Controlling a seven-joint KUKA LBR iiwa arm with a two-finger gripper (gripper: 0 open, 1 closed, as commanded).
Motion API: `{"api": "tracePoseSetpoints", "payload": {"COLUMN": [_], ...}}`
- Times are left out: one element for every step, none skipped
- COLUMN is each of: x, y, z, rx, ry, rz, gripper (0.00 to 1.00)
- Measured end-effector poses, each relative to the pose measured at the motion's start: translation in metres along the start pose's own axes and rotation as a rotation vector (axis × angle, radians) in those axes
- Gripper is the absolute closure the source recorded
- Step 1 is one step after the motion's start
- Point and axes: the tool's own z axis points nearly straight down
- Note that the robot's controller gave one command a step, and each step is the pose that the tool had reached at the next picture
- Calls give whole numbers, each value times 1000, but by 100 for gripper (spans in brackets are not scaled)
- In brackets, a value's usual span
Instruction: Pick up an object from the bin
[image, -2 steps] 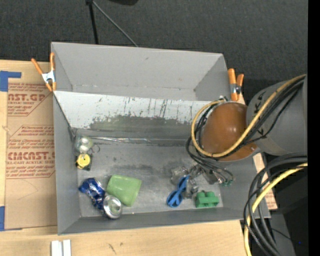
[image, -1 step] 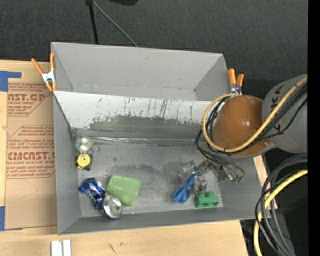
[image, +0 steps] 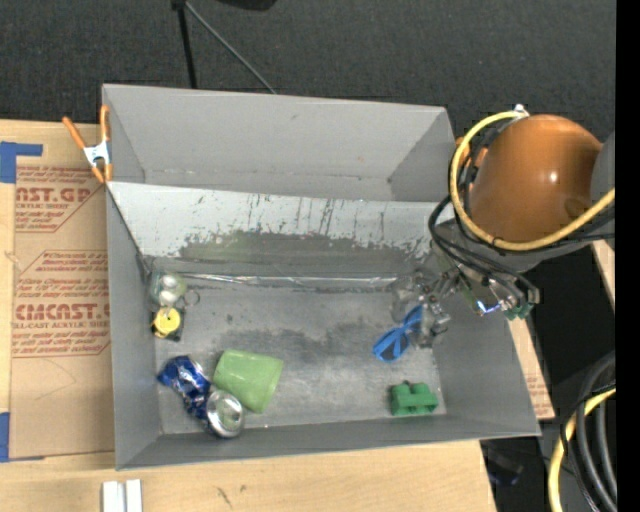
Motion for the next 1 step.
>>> {"api": "tracePoseSetpoints", "payload": {"x": [-24], "y": [-15], "z": [-26], "rx": [-3], "ry": [4], "rz": [-169], "gripper": [100]}}
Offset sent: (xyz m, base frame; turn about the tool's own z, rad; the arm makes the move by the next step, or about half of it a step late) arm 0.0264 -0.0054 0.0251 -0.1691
